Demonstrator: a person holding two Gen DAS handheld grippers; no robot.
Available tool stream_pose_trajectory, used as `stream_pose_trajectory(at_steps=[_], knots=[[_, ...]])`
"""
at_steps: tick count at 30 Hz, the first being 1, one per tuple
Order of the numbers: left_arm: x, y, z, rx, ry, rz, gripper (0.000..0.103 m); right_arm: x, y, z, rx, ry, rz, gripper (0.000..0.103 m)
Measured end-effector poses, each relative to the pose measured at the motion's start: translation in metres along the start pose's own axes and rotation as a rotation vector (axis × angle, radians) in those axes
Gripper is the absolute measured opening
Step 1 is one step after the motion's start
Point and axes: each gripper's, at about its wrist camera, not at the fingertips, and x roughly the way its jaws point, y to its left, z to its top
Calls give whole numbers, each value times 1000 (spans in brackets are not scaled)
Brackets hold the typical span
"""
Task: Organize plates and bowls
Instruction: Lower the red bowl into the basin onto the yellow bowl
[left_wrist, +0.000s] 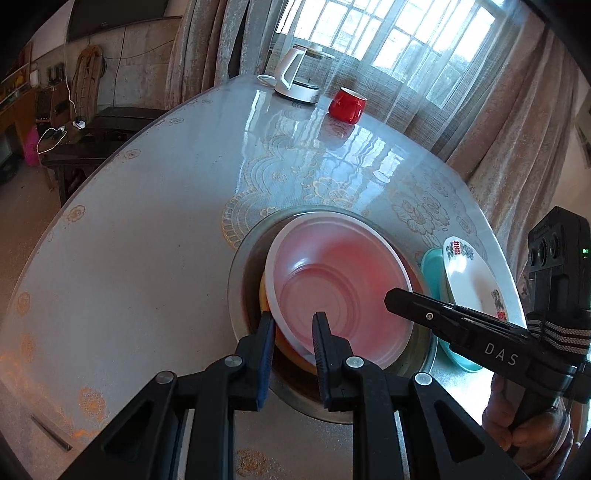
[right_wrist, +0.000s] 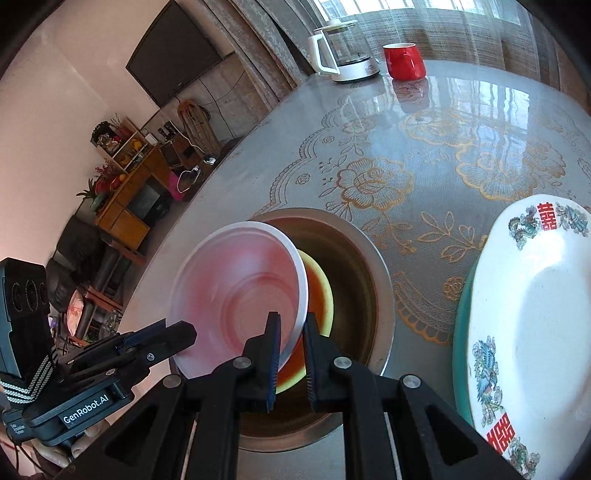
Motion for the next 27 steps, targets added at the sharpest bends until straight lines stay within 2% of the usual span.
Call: stream_pose_trajectory(at_steps=[5,13,22,27], knots=[[8,-3,0,34,8,15,19,-3,0,-3,2,-10,-32,12],[9,-9,0,87,12,-4,19,-8,0,-5,1,-28,-115,12],[10,-11,-4,116,8,17,19,-10,-2,-9,18,-34,-120,12],[9,-10,-8,120,4,18,20,-12,-1,-12,18,-40,-134,17]])
